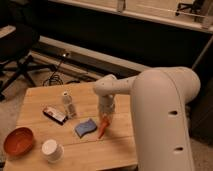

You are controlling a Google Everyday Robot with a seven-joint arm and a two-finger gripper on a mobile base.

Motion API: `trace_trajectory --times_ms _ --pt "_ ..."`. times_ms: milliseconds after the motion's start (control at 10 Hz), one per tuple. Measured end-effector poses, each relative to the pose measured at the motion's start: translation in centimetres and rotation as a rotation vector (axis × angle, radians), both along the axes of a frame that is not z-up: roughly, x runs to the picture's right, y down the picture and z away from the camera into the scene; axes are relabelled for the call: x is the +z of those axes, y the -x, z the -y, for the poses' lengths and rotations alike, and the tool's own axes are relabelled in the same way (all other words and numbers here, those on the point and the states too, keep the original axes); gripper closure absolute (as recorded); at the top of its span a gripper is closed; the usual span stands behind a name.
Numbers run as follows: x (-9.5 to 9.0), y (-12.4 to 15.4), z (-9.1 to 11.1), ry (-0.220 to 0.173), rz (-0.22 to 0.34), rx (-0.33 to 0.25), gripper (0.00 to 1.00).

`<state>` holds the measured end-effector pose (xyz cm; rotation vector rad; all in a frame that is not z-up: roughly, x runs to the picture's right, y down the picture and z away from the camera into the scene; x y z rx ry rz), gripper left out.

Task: Drag the pepper across the table

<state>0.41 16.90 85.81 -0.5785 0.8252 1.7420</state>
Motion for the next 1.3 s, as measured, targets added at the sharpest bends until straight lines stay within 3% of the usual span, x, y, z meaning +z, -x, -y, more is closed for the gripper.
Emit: trace_trajectory --times_ms 600,900,1300 --pt "4.1 -0.5 4.9 0.029 0.027 -0.064 0.68" --pt "5.5 0.7 7.9 -0.001 0.085 -0.028 0.68" --pt "7.6 2.2 9.1 0.007 0.128 -0.004 0.68"
